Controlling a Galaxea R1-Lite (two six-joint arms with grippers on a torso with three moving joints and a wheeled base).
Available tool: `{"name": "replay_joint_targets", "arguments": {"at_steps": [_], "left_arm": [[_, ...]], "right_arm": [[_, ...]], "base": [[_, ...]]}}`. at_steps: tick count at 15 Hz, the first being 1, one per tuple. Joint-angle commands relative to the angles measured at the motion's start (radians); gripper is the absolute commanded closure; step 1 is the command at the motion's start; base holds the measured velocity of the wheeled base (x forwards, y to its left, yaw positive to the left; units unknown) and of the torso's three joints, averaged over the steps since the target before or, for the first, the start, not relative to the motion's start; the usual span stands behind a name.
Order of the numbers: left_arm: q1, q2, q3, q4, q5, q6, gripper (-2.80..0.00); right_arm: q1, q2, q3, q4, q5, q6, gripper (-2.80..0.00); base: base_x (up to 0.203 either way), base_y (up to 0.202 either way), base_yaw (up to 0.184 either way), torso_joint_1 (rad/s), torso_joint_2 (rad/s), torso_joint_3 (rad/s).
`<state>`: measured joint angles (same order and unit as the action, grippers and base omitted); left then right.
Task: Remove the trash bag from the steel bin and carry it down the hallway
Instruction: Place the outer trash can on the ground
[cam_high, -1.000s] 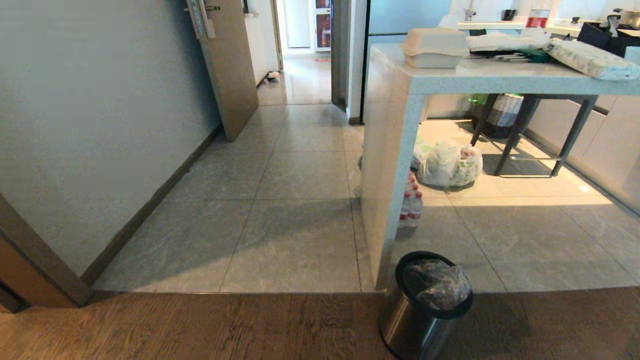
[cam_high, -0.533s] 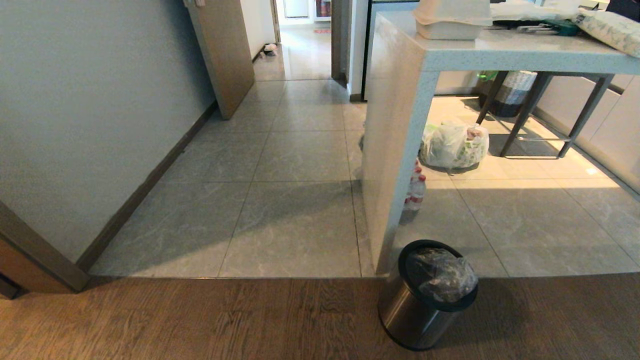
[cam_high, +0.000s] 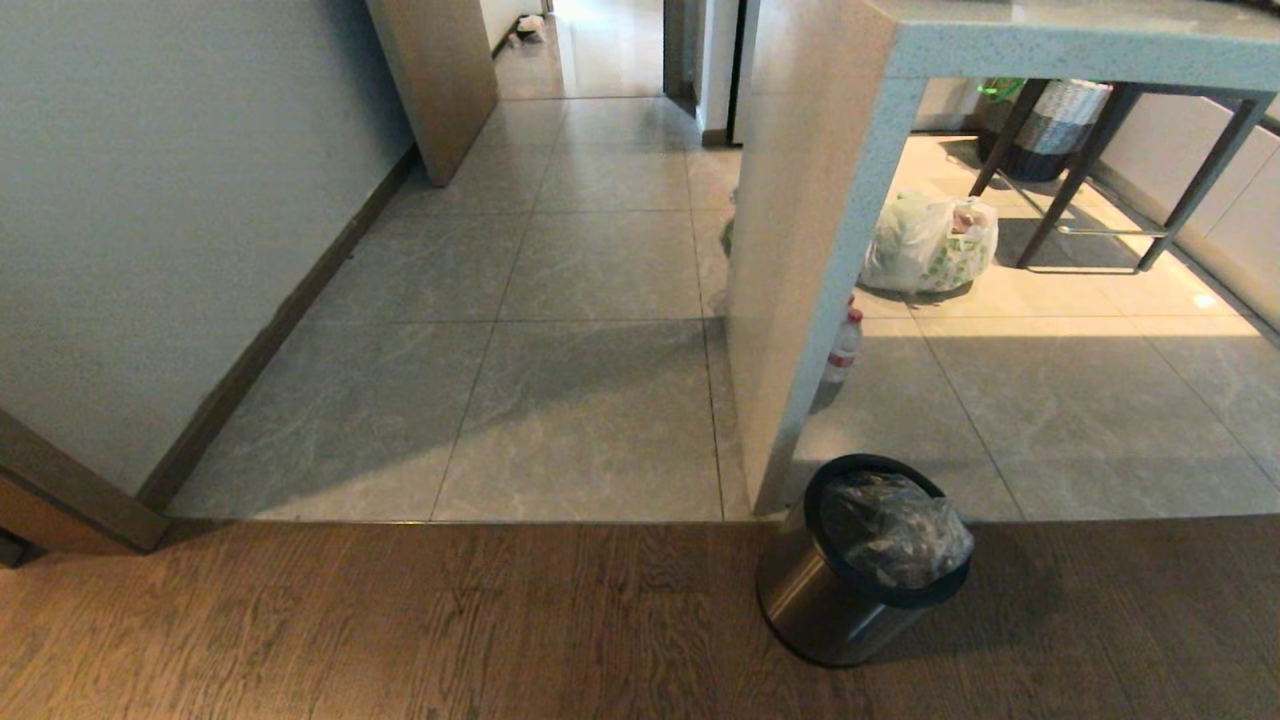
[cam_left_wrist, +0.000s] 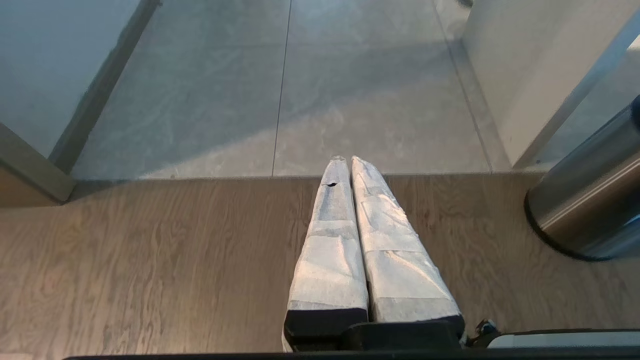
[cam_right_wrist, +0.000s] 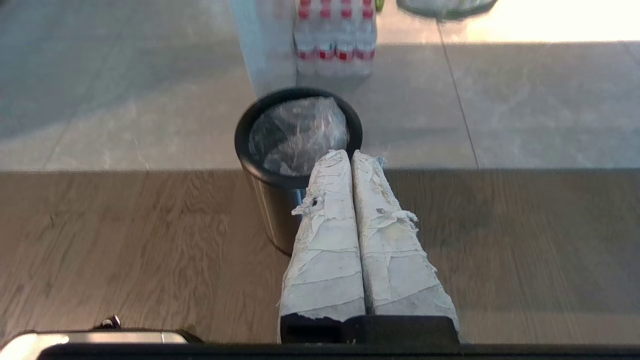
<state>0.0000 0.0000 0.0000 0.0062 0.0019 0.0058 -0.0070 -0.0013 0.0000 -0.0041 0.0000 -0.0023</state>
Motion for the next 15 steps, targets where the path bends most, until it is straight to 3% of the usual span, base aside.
{"name": "replay_joint_targets", "arguments": {"at_steps": [1, 15], "left_arm": [[0.0, 0.0, 0.0, 0.0, 0.0, 0.001, 0.0], [0.0, 0.0, 0.0, 0.0, 0.001, -0.007, 0.0]], "right_arm": [[0.001, -0.002, -0.003, 0.016, 0.0, 0.0, 0.0], [0.001, -0.002, 0.002, -0.001, -0.009, 0.008, 0.0]], "base": [[0.0, 0.0, 0.0, 0.005, 0.0, -0.195], [0.0, 0.0, 0.0, 0.002, 0.0, -0.199]]}}
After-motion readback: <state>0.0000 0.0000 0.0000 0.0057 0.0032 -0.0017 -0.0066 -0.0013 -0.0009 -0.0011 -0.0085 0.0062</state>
